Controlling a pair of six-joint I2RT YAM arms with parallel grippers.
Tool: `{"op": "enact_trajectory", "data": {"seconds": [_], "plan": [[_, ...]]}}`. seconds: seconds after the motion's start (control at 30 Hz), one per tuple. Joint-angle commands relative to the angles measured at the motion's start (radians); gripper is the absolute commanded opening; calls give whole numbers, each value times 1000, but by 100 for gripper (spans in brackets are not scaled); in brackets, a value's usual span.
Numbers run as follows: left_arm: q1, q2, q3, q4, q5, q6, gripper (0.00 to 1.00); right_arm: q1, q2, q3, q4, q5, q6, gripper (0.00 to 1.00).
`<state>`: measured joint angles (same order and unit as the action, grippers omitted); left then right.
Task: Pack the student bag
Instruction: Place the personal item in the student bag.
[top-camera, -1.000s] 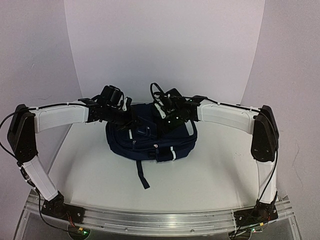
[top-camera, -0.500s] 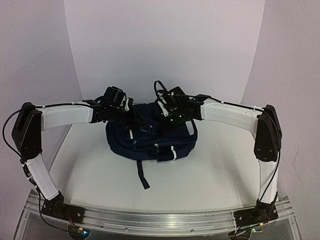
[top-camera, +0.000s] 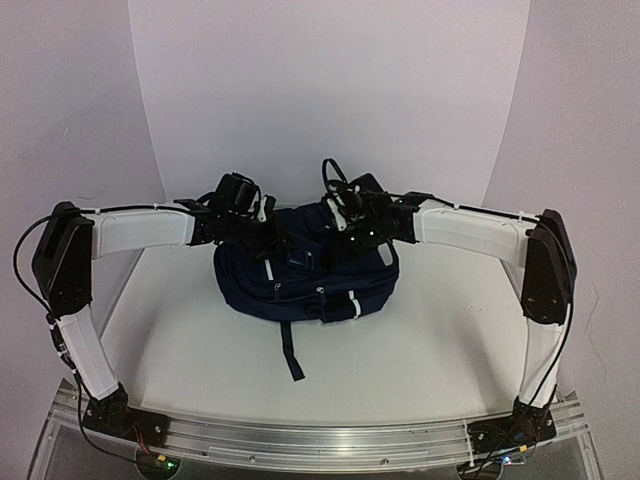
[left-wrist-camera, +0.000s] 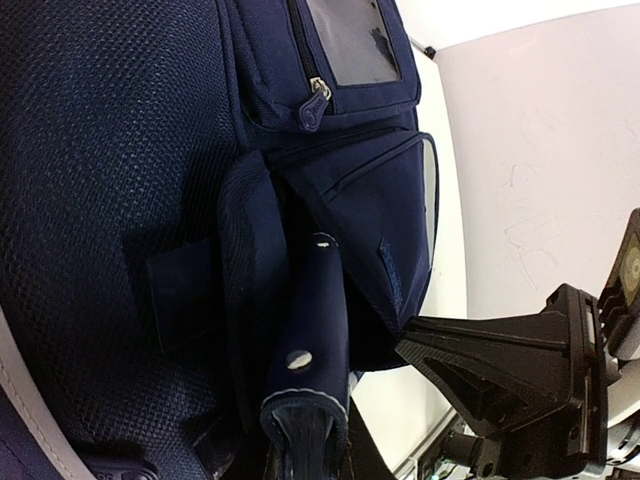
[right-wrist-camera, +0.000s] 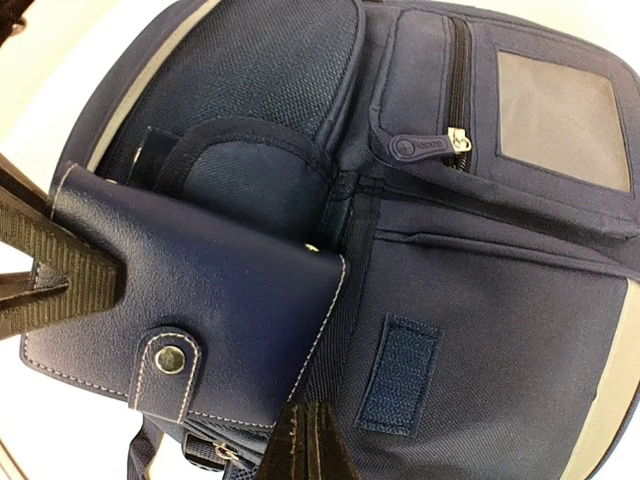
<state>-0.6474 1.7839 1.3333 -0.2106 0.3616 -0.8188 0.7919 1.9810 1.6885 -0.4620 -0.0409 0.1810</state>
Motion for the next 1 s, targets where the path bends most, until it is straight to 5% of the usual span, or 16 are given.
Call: {"op": "enact_trajectory", "data": {"seconds": [0.0,0.53,0.97], "plan": [[-20,51,63,-94,12,71,0,-10,-120,4,116,-6,0,0],[-22,43,78,-147,208,116,0,-9,-127,-20,131,82,-6,0],[29,132,78,4,337,-12,0,-10,-167,-67,162,-52,-22,0]]}}
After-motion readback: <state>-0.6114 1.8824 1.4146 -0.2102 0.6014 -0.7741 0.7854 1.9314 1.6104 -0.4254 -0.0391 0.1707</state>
